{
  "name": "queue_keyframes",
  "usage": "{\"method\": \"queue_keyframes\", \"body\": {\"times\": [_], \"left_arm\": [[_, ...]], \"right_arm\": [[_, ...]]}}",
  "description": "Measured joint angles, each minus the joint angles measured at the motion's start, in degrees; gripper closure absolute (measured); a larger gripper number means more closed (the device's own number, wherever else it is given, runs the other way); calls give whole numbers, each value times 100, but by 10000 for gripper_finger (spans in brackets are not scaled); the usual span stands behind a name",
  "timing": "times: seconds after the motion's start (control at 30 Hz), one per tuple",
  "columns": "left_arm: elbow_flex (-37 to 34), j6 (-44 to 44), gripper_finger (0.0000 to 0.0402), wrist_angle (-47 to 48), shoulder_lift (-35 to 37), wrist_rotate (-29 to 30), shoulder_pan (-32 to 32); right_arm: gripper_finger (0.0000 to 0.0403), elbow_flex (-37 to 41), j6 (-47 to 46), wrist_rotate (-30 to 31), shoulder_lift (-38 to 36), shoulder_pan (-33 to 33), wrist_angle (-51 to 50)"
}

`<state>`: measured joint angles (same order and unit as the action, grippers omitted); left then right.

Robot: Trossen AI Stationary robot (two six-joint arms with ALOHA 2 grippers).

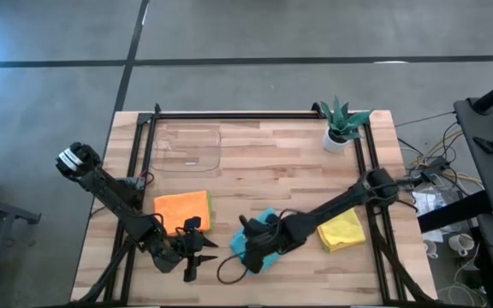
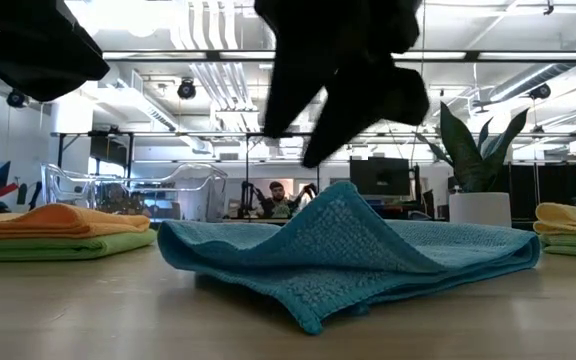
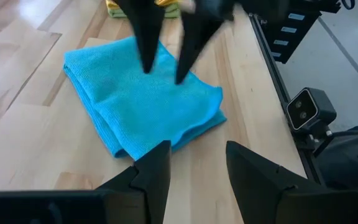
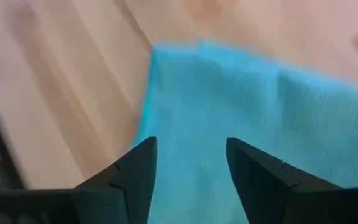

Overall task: Fold microfiber towels
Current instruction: Fold the blue microfiber cloth

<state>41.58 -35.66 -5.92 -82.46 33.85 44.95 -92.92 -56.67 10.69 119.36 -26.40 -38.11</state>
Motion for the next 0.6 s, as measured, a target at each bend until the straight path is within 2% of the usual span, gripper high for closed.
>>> {"method": "queue_keyframes", "body": {"times": [0.2,0.37,0.43,0.6], "left_arm": [[0,2,262,43,0,-2,0],[0,-37,262,40,-2,-71,2],[0,-119,262,43,-2,-91,2],[0,-144,262,50,-2,-170,0]], "right_arm": [[215,-2231,-299,15,1468,-284,-2063],[215,-4008,-74,198,2512,-280,-2867],[215,-4188,1,281,2668,-281,-2877],[215,-3697,-159,315,2576,-218,-2797]]}}
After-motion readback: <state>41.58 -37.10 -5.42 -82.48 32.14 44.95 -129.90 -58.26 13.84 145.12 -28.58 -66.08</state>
